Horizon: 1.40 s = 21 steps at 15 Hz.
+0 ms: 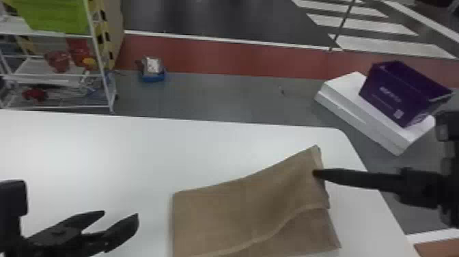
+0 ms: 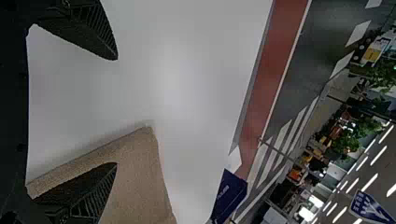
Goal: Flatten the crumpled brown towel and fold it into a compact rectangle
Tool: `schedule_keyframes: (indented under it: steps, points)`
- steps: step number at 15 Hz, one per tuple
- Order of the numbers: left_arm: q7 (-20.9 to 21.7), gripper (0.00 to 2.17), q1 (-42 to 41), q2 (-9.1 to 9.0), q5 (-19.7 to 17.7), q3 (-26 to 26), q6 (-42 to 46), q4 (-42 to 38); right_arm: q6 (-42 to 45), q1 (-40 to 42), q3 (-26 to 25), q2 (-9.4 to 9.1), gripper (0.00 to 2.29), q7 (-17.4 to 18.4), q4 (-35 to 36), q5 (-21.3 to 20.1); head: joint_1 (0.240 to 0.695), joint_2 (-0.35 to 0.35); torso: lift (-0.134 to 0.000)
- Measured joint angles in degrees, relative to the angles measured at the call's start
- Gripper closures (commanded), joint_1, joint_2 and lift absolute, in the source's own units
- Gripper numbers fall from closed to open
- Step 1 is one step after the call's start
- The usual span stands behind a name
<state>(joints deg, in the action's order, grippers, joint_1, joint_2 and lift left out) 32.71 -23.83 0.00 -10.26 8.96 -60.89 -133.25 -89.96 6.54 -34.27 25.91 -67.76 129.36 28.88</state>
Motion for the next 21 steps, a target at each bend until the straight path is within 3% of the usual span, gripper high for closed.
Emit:
schedule_keyframes:
  steps: [1,3,9,11,14,16,21]
  points:
    - [0.0,0.08,0.0,0.00,0.0,-0.1,0.0,0.0,0.0,-0.2,-0.9,-0.04,1.02,-0.4,0.3,1.6,0.695,-0.198,-0.124]
    - [0.1,0.08,0.0,0.00,0.0,-0.1,-0.1,0.1,0.0,1.5,-0.1,0.09,1.02,-0.8,0.4,0.2,0.695,-0.200,-0.124]
    - [0.0,0.08,0.1,0.00,0.2,-0.4,-0.1,-0.2,0.0,1.6,-9.6,1.00,1.02,-1.7,0.3,6.6,0.695,-0.255,-0.124]
    - [0.1,0.08,0.1,0.00,0.1,-0.4,-0.1,-0.3,0.0,3.8,-7.8,1.34,1.02,-1.6,0.0,4.5,0.695,-0.259,-0.124]
    - [0.1,0.08,0.1,0.00,0.1,-0.4,-0.1,-0.3,0.9,5.1,-7.6,1.02,1.02,-2.0,-0.2,4.4,0.695,-0.257,-0.124]
    - [0.2,0.08,0.0,0.00,0.1,-0.3,-0.1,-0.2,5.3,8.3,-5.1,0.69,1.02,-2.0,-1.2,1.1,0.695,-0.258,-0.124]
    - [0.2,0.08,0.5,0.00,0.1,-0.8,0.1,0.9,12.2,10.1,-3.3,1.40,1.02,-1.7,-6.9,-1.5,0.695,-0.291,-0.124]
